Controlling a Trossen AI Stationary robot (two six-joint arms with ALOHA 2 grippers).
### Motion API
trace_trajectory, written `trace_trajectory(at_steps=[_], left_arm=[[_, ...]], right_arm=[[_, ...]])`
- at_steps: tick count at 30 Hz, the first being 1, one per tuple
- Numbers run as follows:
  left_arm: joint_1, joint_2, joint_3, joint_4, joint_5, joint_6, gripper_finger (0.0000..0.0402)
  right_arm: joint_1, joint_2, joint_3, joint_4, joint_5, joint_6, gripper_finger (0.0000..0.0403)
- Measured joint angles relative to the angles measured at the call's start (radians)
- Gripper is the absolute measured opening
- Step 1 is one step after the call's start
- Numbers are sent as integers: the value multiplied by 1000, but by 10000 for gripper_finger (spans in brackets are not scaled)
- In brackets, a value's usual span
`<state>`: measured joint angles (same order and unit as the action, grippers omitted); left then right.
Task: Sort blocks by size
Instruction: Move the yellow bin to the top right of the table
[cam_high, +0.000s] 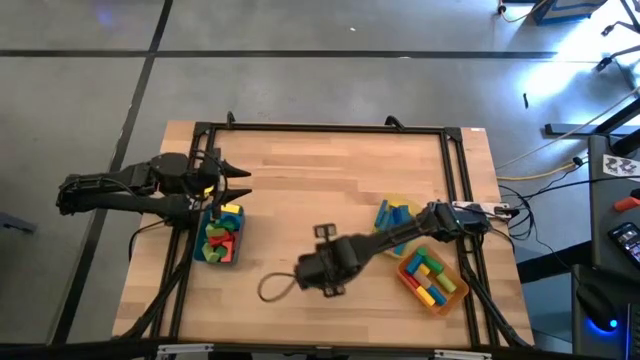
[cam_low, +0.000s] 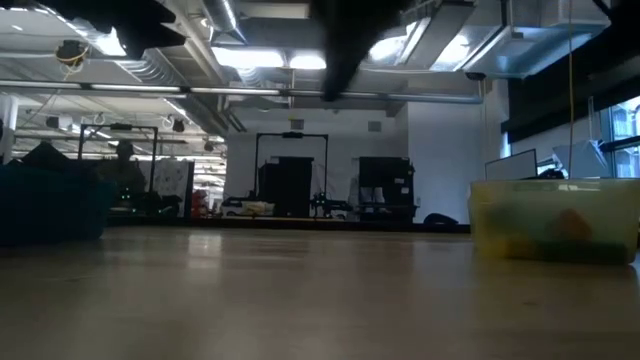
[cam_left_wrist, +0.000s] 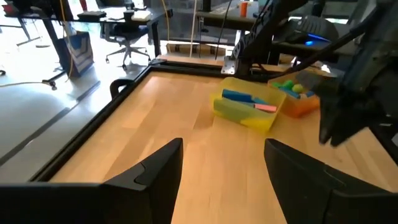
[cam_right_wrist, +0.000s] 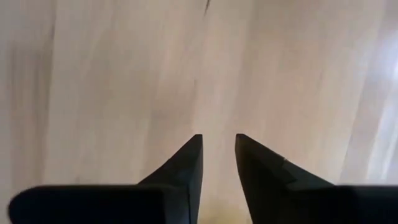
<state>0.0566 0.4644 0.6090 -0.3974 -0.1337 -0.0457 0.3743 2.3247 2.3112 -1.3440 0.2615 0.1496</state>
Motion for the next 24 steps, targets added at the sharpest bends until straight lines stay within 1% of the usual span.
trace_trajectory(at_steps=[2,4,8,14,16,19,21,24], left_arm=[[0,0,0,-10,0,-3,211],[0,0,0,-20,0,-3,211],[0,0,0,-24,0,12,211],[0,0,0,-40,0,15,211],[0,0,0,-44,0,3,211],[0,0,0,-42,0,-1,211],[0,0,0,-41,0,-1,211],[0,0,0,-41,0,-2,211]], right_arm=[[27,-1,-3,-67,0,60,89],[47,-3,-28,-94,-8,106,83],[52,-3,-66,-152,-52,187,67],[51,-19,-127,-169,-70,217,27],[51,-56,-182,-157,-70,240,9],[51,-142,-292,-121,-59,309,7],[52,-221,-385,-54,-60,351,12],[57,-341,-557,85,-95,407,8]])
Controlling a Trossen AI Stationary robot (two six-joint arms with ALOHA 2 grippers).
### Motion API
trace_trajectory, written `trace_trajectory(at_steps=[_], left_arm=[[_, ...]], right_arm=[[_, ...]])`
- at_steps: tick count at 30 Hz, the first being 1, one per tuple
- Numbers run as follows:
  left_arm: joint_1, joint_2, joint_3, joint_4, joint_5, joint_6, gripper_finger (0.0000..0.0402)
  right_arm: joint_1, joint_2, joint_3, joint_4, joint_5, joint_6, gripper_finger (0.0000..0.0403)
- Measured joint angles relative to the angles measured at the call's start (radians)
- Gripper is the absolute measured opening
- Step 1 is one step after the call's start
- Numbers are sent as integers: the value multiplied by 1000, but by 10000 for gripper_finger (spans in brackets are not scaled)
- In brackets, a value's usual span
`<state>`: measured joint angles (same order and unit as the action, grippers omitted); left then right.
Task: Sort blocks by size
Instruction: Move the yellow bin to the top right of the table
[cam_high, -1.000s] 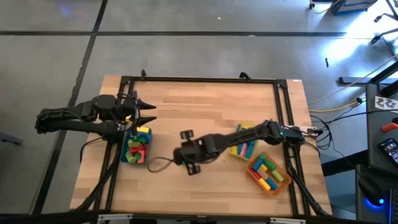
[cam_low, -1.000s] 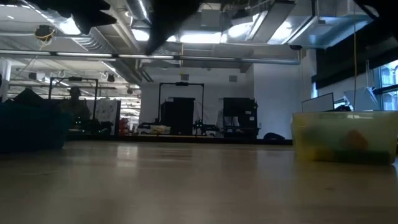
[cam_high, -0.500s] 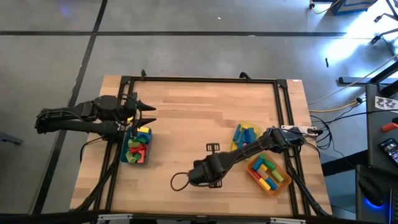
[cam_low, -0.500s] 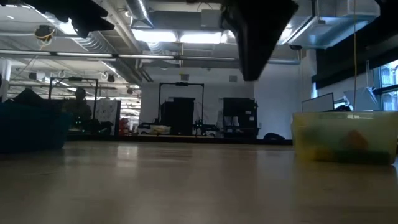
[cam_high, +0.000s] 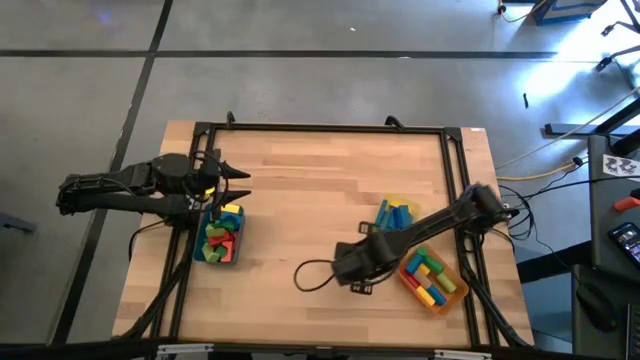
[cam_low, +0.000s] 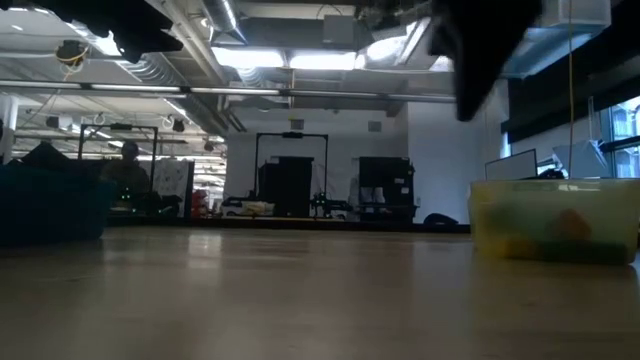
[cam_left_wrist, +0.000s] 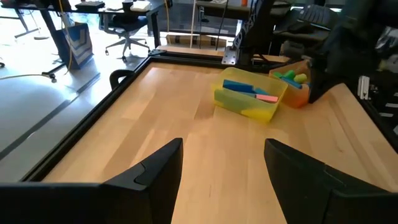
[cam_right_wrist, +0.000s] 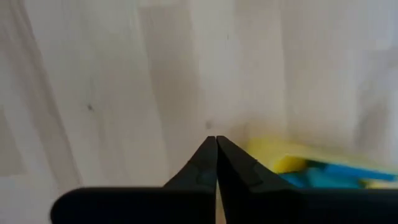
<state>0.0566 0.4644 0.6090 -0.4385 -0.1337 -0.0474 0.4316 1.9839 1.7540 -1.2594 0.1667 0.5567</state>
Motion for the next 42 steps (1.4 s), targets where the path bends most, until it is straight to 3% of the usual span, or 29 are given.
trace_trajectory(at_steps=[6,12,24,42], left_arm=[[0,0,0,0,0,-1,211],[0,0,0,1,0,-2,211],[0,0,0,1,0,-1,211],[0,0,0,0,0,1,211]], right_arm=[[0,-172,-332,215,-84,123,10],[0,-227,-529,338,-151,172,5],[-73,-227,-660,282,-15,140,4],[-383,-226,-722,129,183,-36,11]])
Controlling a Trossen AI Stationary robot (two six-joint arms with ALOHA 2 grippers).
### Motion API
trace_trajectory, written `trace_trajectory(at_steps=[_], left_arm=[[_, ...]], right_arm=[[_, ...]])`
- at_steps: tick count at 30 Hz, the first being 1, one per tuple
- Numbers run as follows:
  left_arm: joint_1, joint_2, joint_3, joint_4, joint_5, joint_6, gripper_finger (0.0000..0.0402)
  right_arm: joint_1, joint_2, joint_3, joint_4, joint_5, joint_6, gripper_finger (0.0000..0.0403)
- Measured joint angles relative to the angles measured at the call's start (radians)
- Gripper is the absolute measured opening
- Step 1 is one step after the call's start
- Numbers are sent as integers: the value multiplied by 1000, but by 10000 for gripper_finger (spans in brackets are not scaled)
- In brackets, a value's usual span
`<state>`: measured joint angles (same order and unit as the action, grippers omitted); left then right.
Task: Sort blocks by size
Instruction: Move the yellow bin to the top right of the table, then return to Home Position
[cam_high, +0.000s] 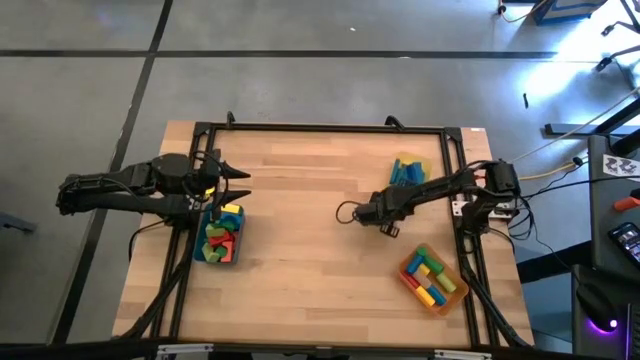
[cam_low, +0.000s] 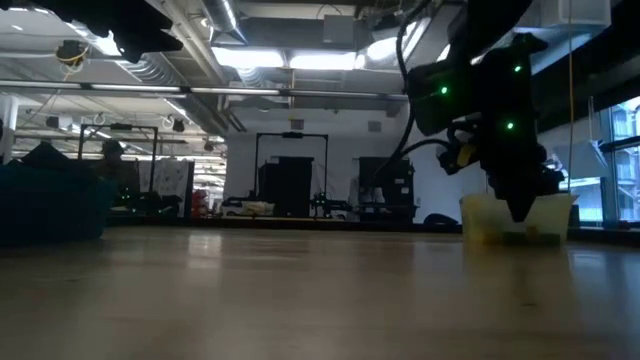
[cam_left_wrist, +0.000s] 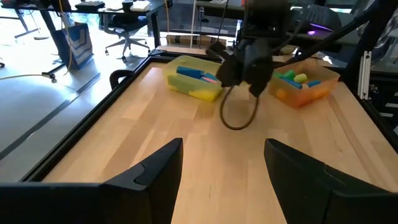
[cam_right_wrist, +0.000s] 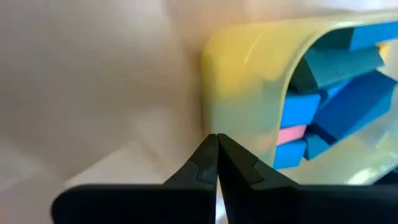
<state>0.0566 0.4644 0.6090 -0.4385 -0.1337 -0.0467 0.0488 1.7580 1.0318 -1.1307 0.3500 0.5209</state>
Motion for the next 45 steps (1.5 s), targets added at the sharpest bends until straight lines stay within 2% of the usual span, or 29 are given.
trace_trajectory(at_steps=[7,12,17,23,29,37,41,45], left_arm=[[0,0,0,-3,0,-3,211],[0,0,0,-23,0,-5,211],[0,8,0,-23,0,24,211],[4,24,0,-25,0,72,211],[4,35,0,-29,0,70,211],[4,33,-20,-8,0,19,211],[4,33,-36,2,0,2,211],[3,24,-42,11,0,2,211]], right_arm=[[-79,0,-4,-84,25,-14,12],[-61,-13,39,-226,60,-2,12],[-3,-66,76,-176,33,-30,12],[65,-177,79,136,-22,-134,12],[37,-290,24,390,-128,-257,12],[-92,-481,-236,778,-239,-327,12],[-138,-551,-375,1057,-264,-378,12],[-167,-564,-484,1349,-276,-457,12]])
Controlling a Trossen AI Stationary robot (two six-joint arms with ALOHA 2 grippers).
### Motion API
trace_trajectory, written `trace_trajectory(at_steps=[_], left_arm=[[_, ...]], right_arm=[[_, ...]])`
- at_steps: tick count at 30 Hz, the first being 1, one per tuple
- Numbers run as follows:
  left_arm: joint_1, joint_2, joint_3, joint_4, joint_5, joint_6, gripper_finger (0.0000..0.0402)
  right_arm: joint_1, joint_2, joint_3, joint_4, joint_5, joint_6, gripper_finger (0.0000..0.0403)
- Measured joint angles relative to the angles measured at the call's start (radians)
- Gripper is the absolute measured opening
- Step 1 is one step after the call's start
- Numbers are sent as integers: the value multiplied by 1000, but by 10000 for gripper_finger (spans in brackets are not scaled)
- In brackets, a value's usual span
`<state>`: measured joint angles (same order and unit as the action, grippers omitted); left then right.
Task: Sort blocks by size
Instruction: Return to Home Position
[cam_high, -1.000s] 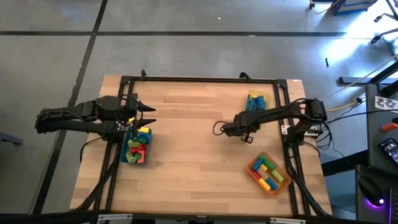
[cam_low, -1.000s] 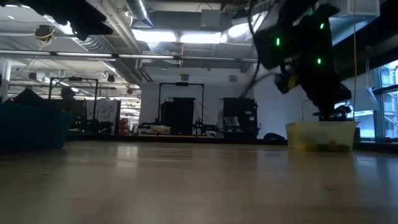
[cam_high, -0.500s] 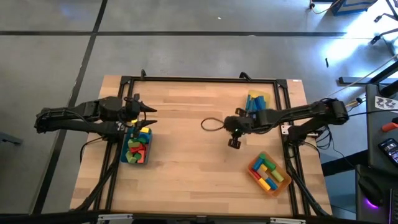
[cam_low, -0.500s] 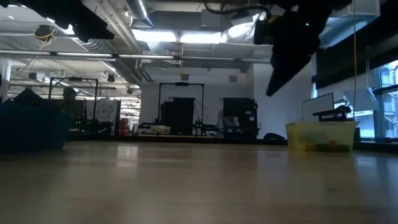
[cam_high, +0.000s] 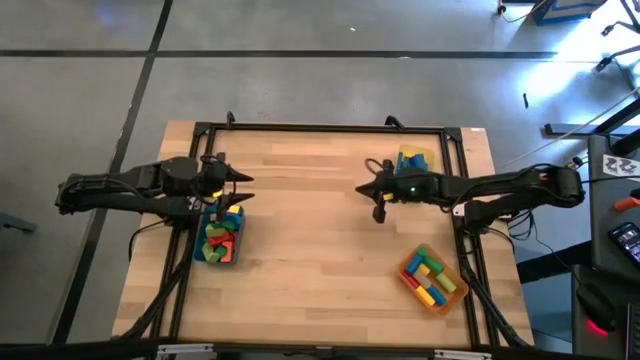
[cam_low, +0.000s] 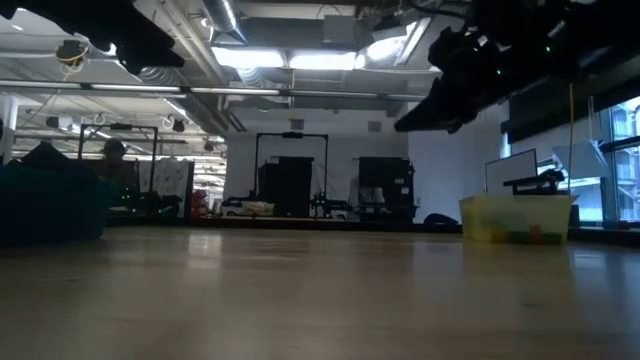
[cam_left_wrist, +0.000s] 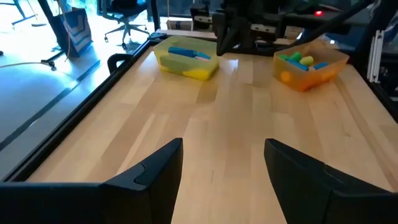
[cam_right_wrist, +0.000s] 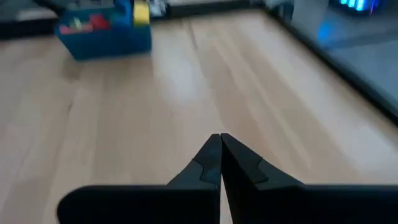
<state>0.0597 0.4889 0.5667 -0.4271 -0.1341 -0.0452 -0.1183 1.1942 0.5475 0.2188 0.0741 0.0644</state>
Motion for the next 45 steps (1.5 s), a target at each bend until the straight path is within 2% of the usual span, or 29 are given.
trace_trajectory(at_steps=[4,6,10,15,18,23,30,38,45], left_arm=[[3,-21,0,-6,-1,-56,211],[8,-27,0,-10,-1,-84,211],[8,-36,-5,37,-3,-106,211],[26,-35,-38,122,-5,-121,204],[38,-36,-60,135,-5,-127,176],[39,-38,-82,134,-2,-123,110],[39,-102,-139,213,89,-29,42],[40,-190,-243,309,94,-11,6],[40,-287,-348,368,93,-32,3]], right_arm=[[-23,0,-71,206,-7,-68,12],[-29,0,-95,255,3,-91,12],[-29,-1,-100,263,67,-89,12],[-27,-71,-101,164,-36,-69,12],[-26,-165,-131,113,-74,-61,12],[-26,-341,-220,100,-43,-17,12],[-26,-508,-327,75,-50,-13,12],[-26,-612,-389,76,-30,-6,12],[-26,-664,-442,77,-17,17,12]])
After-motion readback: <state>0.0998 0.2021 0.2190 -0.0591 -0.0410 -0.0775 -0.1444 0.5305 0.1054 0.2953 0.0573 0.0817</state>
